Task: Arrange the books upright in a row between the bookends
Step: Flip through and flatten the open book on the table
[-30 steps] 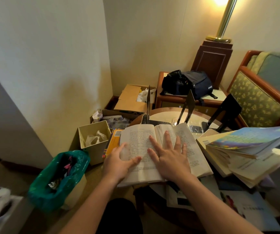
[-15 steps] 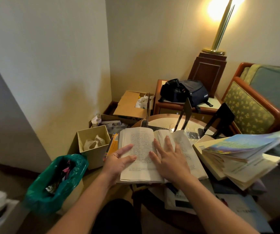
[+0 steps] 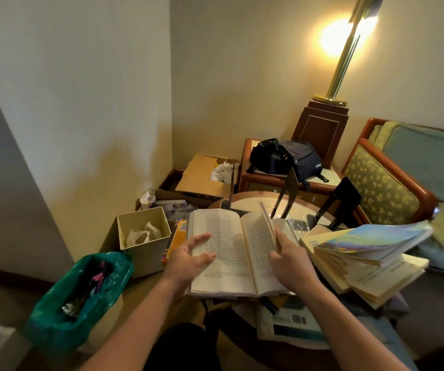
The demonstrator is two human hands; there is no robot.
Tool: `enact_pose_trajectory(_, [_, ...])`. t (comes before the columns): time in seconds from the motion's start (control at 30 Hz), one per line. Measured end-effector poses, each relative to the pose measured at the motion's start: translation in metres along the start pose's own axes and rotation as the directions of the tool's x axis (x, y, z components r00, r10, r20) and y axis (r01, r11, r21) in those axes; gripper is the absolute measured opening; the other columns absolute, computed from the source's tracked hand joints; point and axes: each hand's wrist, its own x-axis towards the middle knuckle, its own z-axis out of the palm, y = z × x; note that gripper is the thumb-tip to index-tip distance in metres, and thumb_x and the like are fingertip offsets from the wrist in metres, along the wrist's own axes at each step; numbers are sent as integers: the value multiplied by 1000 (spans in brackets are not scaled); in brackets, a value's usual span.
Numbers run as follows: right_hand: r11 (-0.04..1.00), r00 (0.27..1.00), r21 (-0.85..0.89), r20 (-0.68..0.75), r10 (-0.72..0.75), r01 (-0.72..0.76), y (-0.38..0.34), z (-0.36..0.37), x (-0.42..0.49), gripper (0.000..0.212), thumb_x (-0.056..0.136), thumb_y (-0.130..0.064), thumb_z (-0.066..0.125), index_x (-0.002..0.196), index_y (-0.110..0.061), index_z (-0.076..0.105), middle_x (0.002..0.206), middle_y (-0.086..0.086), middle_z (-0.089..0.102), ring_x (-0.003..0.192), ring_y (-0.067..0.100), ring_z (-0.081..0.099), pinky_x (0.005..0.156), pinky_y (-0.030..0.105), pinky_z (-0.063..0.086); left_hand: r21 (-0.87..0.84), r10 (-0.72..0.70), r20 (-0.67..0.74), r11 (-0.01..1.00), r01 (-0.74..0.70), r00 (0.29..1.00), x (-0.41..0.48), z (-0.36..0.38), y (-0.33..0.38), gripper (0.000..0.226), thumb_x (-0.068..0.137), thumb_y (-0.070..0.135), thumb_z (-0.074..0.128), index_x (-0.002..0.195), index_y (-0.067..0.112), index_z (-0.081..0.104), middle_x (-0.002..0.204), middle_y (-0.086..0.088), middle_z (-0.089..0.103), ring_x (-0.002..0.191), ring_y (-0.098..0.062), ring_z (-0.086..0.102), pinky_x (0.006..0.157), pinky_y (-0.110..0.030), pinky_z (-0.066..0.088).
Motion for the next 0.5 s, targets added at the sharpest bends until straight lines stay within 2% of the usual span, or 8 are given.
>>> enact_pose_trajectory(0.07, [999,999,17,-23,-45,45,-6,-10,-2,52,100,-17,48,149,-31,41,107,-8,62,84,4,60,61,20,50,6,8,2,1000,-8,1000,0,0,-1,43,88,5,70,123,30,65,121,8,55,101,-26,69,68,-34,62])
enact_pose_trajectory(0.1, [998,998,18,-20,-63,63,-11,-14,-3,49,100,-18,48,147,-31,44,107,-8,62,83,3,59,59,19,48,8,10,0,1000,-10,1000,0,1,0,44,88,5,70,123,30,64,120,9,54,101,-24,68,67,-32,62])
enact_pose_trajectory(0.2, [996,996,3,21,-89,89,-29,-19,-8,52,100,-24,53,150,-34,41,120,-2,63,87,7,62,60,20,52,-18,20,11,1000,-20,1000,-1,3,2,48,87,2,70,126,30,62,117,15,53,99,-13,62,64,-22,58])
enact_pose_trajectory(0.23, [995,994,-18,40,-100,101,-36,-18,-11,57,99,-27,55,152,-34,37,126,0,62,90,9,63,62,21,54,-42,21,22,999,-20,1000,-1,3,3,50,86,1,70,127,30,61,118,14,54,100,-14,62,66,-23,59])
enact_pose_trajectory(0.3, [987,987,-73,87,-138,145,-52,-15,-17,64,99,-28,57,156,-31,29,133,2,59,95,12,62,64,21,55,-118,12,46,993,-7,999,0,3,4,56,84,2,73,128,33,60,125,3,58,107,-25,65,75,-34,62])
enact_pose_trajectory(0.37, [975,974,-107,132,-182,196,-67,-9,-22,65,98,-30,57,156,-27,28,132,2,60,92,10,61,65,21,55,-139,19,41,990,-13,999,-1,3,5,62,83,4,73,133,36,55,128,-7,57,109,-33,65,77,-41,61])
enact_pose_trajectory(0.43, [957,960,-146,162,-227,251,-80,0,-27,59,98,-33,56,152,-23,34,129,2,60,95,12,61,70,22,55,-133,39,17,990,-37,999,-2,4,8,66,88,4,69,141,37,47,127,-9,58,106,-32,65,73,-38,60])
enact_pose_trajectory(0.5, [939,950,-186,177,-256,288,-89,10,-31,54,98,-35,54,147,-20,37,131,5,58,103,18,59,81,30,56,-116,45,-13,992,-46,999,-4,6,11,59,97,11,59,145,40,42,123,-6,61,103,-28,65,70,-36,57])
